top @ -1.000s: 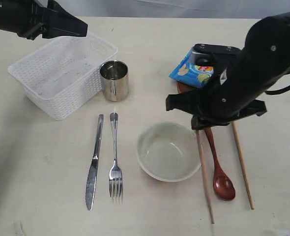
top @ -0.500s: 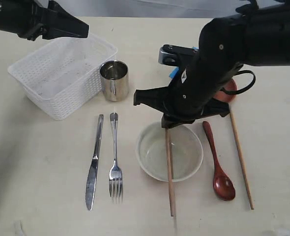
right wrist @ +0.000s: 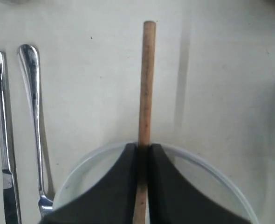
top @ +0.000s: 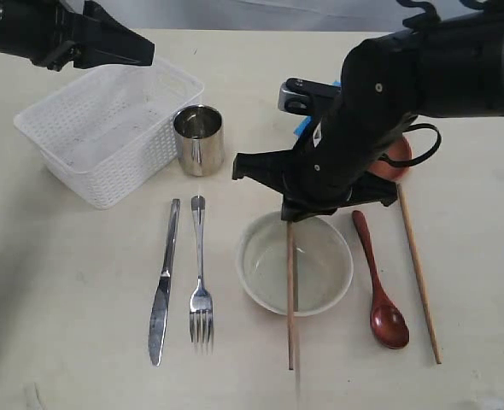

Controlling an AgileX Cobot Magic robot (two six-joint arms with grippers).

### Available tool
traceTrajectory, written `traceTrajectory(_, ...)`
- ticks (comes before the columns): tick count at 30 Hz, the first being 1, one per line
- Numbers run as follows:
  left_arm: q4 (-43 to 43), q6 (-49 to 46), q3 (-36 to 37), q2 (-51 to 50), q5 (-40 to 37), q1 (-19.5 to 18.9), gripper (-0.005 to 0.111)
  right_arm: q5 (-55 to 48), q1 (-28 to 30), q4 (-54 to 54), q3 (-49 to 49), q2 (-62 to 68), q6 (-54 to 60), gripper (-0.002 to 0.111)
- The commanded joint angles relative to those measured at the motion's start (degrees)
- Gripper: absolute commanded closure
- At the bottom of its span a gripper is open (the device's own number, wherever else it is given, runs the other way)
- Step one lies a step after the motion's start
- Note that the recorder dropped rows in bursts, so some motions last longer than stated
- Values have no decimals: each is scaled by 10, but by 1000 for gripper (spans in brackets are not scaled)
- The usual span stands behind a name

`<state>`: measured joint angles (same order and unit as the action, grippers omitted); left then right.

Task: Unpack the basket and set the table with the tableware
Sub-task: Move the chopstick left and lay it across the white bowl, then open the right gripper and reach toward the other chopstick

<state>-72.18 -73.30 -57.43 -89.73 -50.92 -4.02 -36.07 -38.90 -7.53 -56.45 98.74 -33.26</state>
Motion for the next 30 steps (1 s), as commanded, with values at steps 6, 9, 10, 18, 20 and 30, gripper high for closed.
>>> traceTrajectory(6,-5,-4,4,4,-5,4,45,2,1,11,-3,0,-15,61)
traceTrajectory(9,-5,-4,4,4,-5,4,45,-14,1,40,-17,-10,-15,62)
traceTrajectory(10,-5,-4,4,4,-5,4,45,-20,1,51,-22,-16,-15,62)
traceTrajectory(18,-2,-4,4,4,-5,4,45,-192,102,206,-55,-106,19,62)
traceTrajectory(20,-2,-4,4,4,-4,4,45,-164,141,206,-27,-106,23,62)
traceTrajectory(30,-2,-4,4,4,-4,4,45,-21,193,206,116,-106,40,62)
